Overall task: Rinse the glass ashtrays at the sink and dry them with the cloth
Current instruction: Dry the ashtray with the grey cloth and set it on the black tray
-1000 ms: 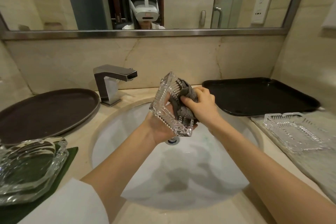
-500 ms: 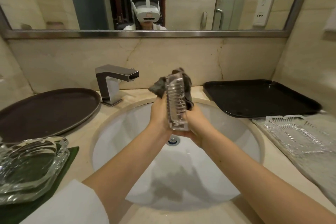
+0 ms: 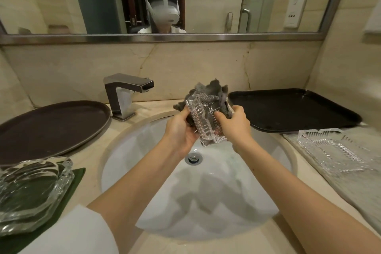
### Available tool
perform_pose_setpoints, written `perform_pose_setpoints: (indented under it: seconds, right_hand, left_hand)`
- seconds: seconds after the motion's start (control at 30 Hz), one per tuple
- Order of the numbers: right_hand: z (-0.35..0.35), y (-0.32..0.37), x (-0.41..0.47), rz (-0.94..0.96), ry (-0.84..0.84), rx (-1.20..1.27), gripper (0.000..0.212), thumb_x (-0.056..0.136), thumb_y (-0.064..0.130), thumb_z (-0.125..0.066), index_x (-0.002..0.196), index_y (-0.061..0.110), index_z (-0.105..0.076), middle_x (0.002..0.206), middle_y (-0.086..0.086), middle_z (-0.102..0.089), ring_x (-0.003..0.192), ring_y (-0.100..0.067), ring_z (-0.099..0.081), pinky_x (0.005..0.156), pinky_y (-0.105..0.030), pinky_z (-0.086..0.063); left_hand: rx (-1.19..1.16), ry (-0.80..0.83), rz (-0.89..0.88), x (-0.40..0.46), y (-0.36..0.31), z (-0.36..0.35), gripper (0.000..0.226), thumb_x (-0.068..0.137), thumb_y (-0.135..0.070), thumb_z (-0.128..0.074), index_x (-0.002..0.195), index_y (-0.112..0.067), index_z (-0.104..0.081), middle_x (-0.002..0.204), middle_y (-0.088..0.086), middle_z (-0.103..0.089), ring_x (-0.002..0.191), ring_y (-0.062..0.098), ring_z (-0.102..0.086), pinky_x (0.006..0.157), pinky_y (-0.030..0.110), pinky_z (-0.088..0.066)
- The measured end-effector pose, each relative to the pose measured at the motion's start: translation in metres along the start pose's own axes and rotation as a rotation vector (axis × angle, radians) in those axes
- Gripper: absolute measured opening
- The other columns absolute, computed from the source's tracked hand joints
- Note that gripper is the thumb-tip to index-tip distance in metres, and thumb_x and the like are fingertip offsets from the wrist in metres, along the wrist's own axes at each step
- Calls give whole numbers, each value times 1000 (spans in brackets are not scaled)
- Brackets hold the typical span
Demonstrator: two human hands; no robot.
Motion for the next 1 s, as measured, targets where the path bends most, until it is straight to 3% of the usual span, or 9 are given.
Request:
perform_pose_setpoints:
  seconds: [0.13, 0.27, 0.37, 0.47, 0.57, 0.67, 0.87, 0.93, 1.0]
  right_hand:
    - [7, -1, 5, 14, -53, -63, 55, 92, 30, -56, 137, 11, -30, 124, -14, -49, 97, -24, -56, 85, -42, -52]
    - [13, 16, 1, 210, -128, -248, 26, 95, 26, -51, 114, 8, -51, 106, -9, -57, 93, -24, -57, 74, -35, -46]
    - [3, 23, -3, 304, -98, -342, 20, 94, 26, -51, 100, 8, -57, 96, -7, -60, 91, -24, -58, 73, -35, -47]
    - [-7, 25, -6, 215, 85, 27, 22, 90, 25, -59, 102, 7, -60, 96, -9, -65, 93, -23, -61, 78, -34, -51]
    - [-33, 28, -24, -25, 548, 644, 31, 83, 19, -61, 111, 6, -59, 104, -11, -67, 99, -24, -63, 86, -34, -53]
    - [-43, 35, -41, -86, 766, 864, 35, 74, 16, -64, 107, 5, -63, 102, -13, -67, 96, -25, -63, 92, -39, -49]
    - [-41, 25, -34, -76, 604, 688, 18, 87, 7, -50, 100, 4, -62, 95, -15, -63, 90, -26, -59, 80, -37, -50]
    - [-37, 19, -26, -77, 499, 616, 20, 89, 5, -48, 106, 1, -58, 91, -15, -62, 84, -26, -59, 69, -35, -50]
    - [-30, 17, -20, -65, 419, 537, 19, 89, 6, -49, 104, -1, -58, 81, -12, -62, 75, -22, -60, 58, -29, -51]
  left_hand:
    - [22, -16, 15, -2, 2, 3, 37, 100, -27, -38, 123, -4, -55, 125, 16, -59, 112, 31, -57, 81, 40, -53]
    - [131, 109, 100, -10, 4, -8, 60, 89, -59, -37, 121, -14, -61, 118, 10, -66, 108, 25, -63, 85, 40, -54]
    - [254, -6, 21, -10, 4, -1, 36, 89, -35, -57, 111, -8, -64, 104, 13, -70, 85, 23, -69, 72, 31, -58]
    - [180, -192, -39, -2, -1, 22, 29, 92, -22, -56, 113, -4, -62, 110, 17, -67, 95, 32, -66, 86, 41, -53]
    - [161, -224, -54, -2, -5, 25, 17, 92, -19, -54, 97, -8, -67, 106, 18, -68, 98, 37, -65, 93, 52, -49]
    - [181, -238, -96, -2, -6, 24, 8, 91, -16, -56, 89, -14, -64, 101, 15, -67, 94, 33, -64, 91, 50, -50]
    - [342, -340, -82, -2, -10, 39, 27, 78, -40, -67, 85, -14, -63, 103, 16, -69, 100, 36, -63, 95, 53, -47]
    - [399, -342, -39, -4, -9, 36, 25, 86, -39, -62, 85, -14, -60, 94, 8, -66, 89, 27, -62, 81, 40, -52]
    - [494, -346, -58, -3, -12, 32, 33, 88, -38, -59, 107, -11, -57, 96, 1, -61, 82, 15, -54, 61, 28, -42]
Point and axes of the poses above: each hand's wrist, its own x-axis towards the middle knuckle, its own z-axis out of the back of the hand, y = z × x, the point moved 9 cm from there along x, towards the middle knuckle
